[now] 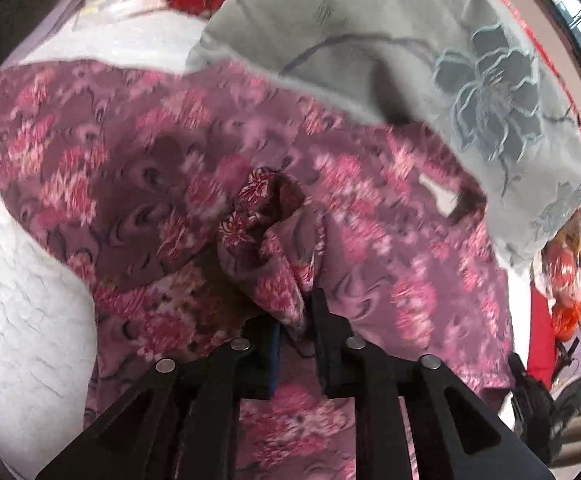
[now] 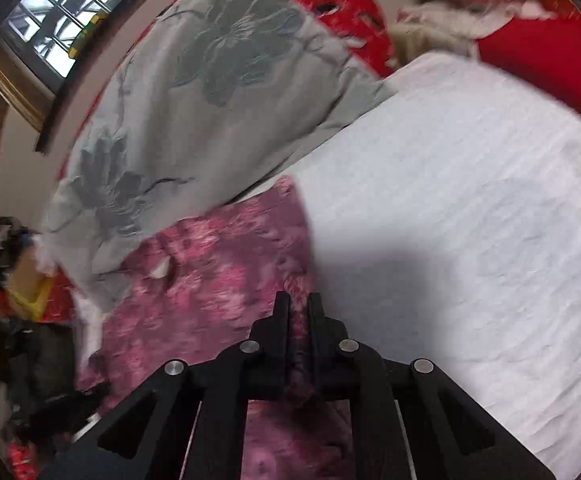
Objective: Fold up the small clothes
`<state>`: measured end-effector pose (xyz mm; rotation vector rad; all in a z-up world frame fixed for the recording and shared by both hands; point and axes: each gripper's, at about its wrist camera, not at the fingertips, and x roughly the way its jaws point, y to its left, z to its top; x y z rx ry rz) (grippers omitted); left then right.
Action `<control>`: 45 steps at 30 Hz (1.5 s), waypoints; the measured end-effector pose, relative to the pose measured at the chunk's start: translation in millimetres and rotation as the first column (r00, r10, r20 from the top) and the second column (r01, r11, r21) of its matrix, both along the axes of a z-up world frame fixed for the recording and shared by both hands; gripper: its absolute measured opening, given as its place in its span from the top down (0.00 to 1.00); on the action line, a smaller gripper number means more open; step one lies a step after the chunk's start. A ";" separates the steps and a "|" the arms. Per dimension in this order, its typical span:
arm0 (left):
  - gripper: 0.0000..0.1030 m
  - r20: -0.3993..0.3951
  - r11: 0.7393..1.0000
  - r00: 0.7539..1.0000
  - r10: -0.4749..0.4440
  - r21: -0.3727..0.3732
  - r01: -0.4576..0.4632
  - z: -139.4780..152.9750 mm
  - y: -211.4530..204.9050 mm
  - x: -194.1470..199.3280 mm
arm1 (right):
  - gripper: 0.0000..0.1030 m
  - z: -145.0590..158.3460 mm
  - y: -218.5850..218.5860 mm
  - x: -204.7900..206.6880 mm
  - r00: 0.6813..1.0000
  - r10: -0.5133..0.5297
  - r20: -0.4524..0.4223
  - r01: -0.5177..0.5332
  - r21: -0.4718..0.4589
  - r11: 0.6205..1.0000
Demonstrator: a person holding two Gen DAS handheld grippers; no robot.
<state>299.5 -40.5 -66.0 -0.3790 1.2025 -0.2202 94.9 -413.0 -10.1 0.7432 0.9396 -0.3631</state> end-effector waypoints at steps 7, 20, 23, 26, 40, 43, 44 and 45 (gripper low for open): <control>0.85 0.045 0.989 0.996 0.075 -0.127 -0.069 24.8 34.6 -12.3 | 0.88 21.8 -6.1 -14.3 0.998 -0.062 0.009 0.062 -0.038 0.997; 0.82 -0.021 0.976 0.992 0.120 -0.181 -0.122 -2.9 70.9 -2.3 | 0.85 22.5 173.7 77.0 0.899 0.437 0.024 -0.437 0.012 0.899; 0.75 0.024 0.969 0.981 0.191 -0.166 -0.185 10.7 118.8 -2.5 | 0.85 15.3 224.2 108.5 0.860 0.510 0.037 -0.511 0.025 0.860; 0.59 0.041 0.949 0.951 0.305 -0.099 -0.300 18.0 179.4 6.7 | 0.74 1.6 262.4 127.8 0.840 0.542 0.037 -0.543 0.018 0.840; 0.39 -0.017 0.757 0.757 0.653 0.039 -0.652 -8.1 341.3 89.1 | 0.51 -15.0 300.0 117.3 0.815 0.578 0.040 -0.566 -0.156 0.810; 0.28 0.027 0.742 0.744 0.668 0.064 -0.668 -12.3 335.6 101.1 | 0.48 -16.4 302.3 117.9 0.812 0.582 0.051 -0.570 -0.148 0.808; 0.29 0.049 0.736 0.740 0.671 0.080 -0.672 -12.9 333.8 105.5 | 0.48 -16.5 301.6 118.2 0.811 0.582 0.057 -0.570 -0.142 0.809; 0.31 0.065 0.732 0.736 0.673 0.083 -0.676 -15.9 330.6 107.6 | 0.47 -16.5 300.4 117.9 0.812 0.581 0.064 -0.570 -0.136 0.811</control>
